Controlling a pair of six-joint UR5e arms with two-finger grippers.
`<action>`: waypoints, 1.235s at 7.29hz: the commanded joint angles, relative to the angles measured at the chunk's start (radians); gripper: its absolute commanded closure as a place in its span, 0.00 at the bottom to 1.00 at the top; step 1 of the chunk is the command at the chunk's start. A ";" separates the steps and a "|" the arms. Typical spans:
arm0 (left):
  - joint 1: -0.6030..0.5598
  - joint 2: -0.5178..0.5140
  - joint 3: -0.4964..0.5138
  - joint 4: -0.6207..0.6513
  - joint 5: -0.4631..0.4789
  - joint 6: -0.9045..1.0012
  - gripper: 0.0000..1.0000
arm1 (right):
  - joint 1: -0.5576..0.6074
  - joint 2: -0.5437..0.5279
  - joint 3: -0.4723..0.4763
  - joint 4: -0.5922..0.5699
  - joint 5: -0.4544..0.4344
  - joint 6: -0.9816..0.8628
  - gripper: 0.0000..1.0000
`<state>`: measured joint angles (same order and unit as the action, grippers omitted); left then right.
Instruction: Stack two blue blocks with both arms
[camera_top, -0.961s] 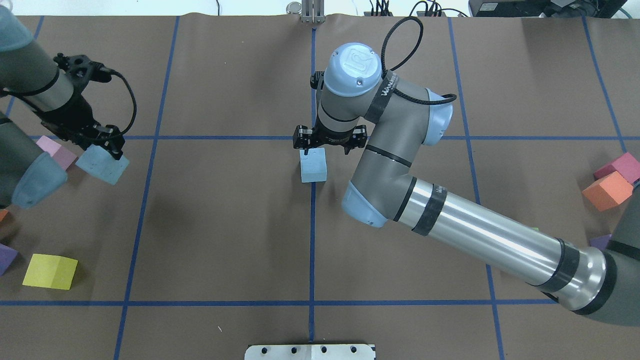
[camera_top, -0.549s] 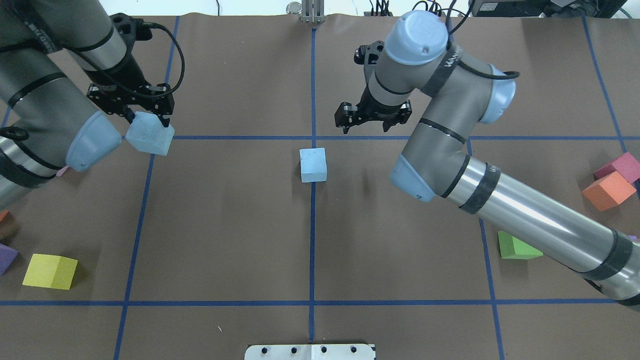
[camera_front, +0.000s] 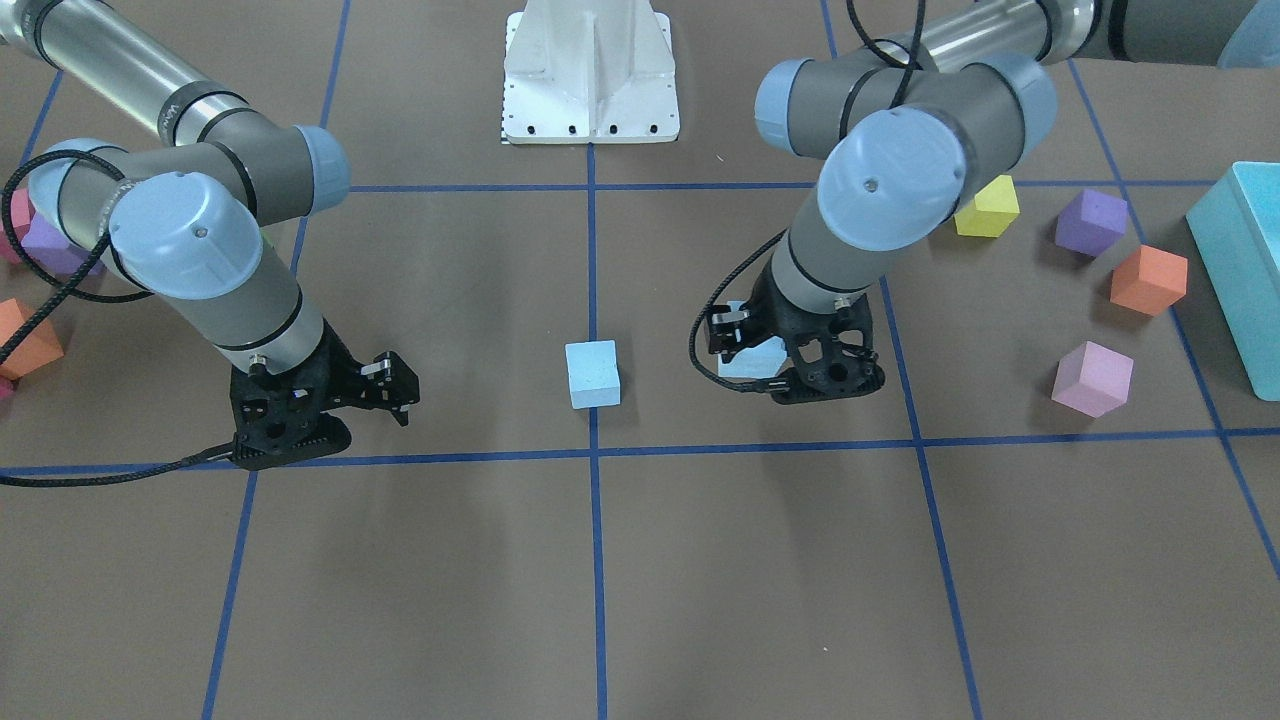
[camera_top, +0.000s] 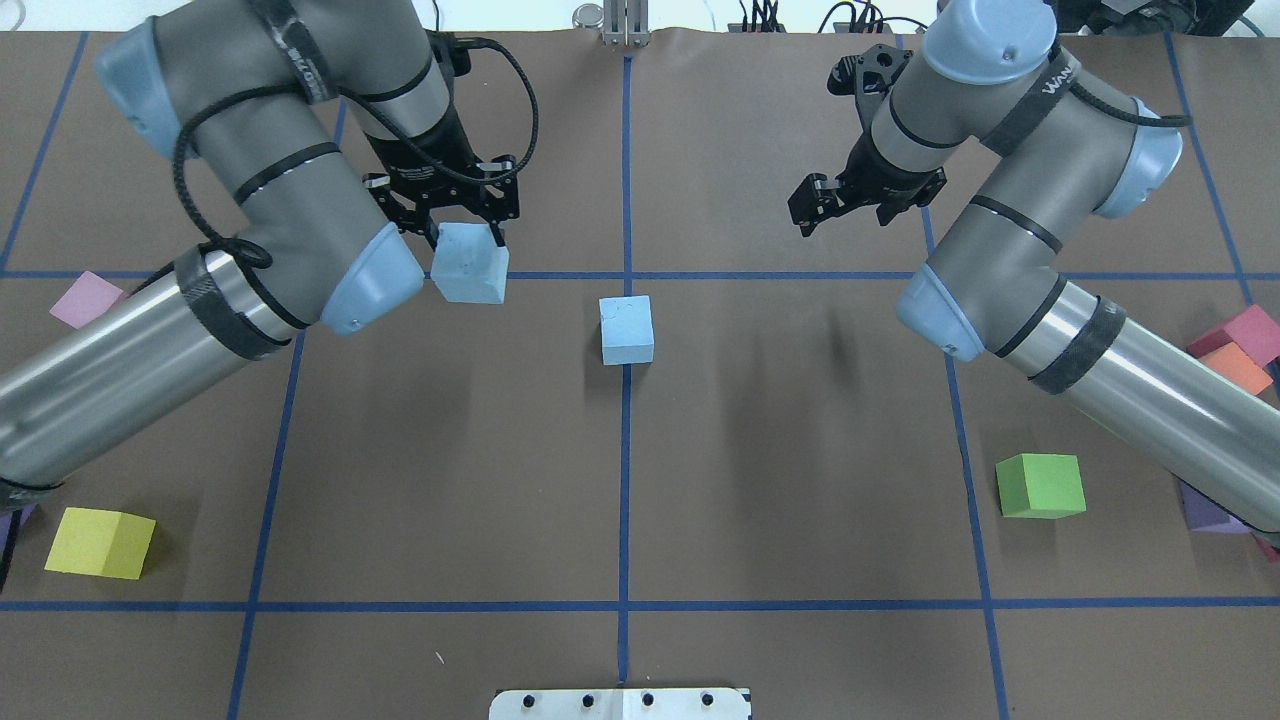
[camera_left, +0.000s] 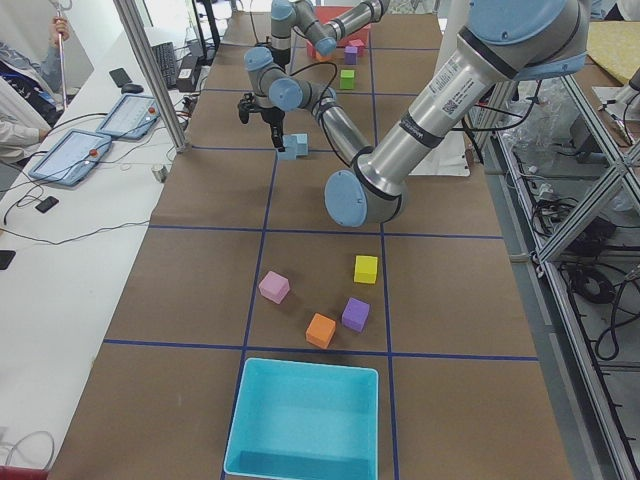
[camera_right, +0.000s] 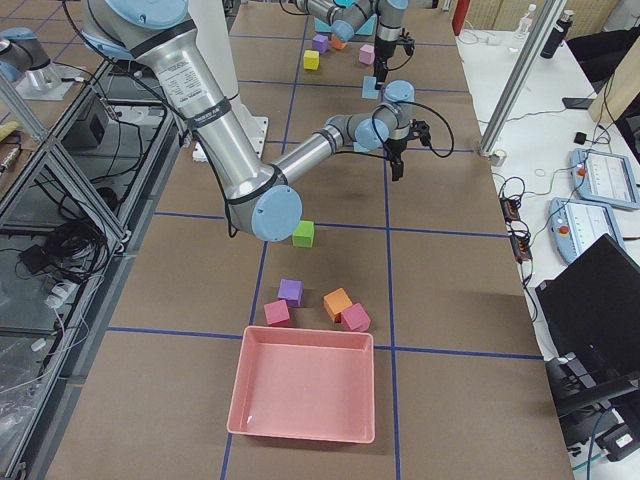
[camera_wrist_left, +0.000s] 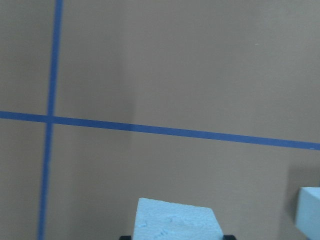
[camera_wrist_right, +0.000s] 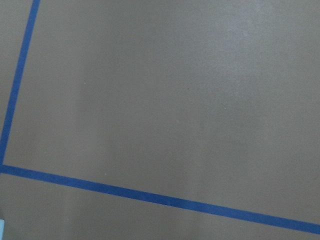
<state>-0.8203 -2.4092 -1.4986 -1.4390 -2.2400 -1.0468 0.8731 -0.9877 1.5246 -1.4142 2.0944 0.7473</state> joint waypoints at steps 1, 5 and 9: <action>0.064 -0.096 0.098 -0.041 0.076 -0.070 0.32 | 0.018 -0.025 0.002 0.001 0.007 -0.040 0.00; 0.116 -0.133 0.169 -0.135 0.096 -0.137 0.32 | 0.029 -0.040 0.002 0.003 0.007 -0.054 0.00; 0.151 -0.174 0.205 -0.155 0.152 -0.243 0.32 | 0.027 -0.051 0.003 0.003 0.004 -0.057 0.00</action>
<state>-0.6863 -2.5663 -1.3067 -1.5904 -2.1251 -1.2461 0.9011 -1.0347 1.5267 -1.4113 2.0992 0.6907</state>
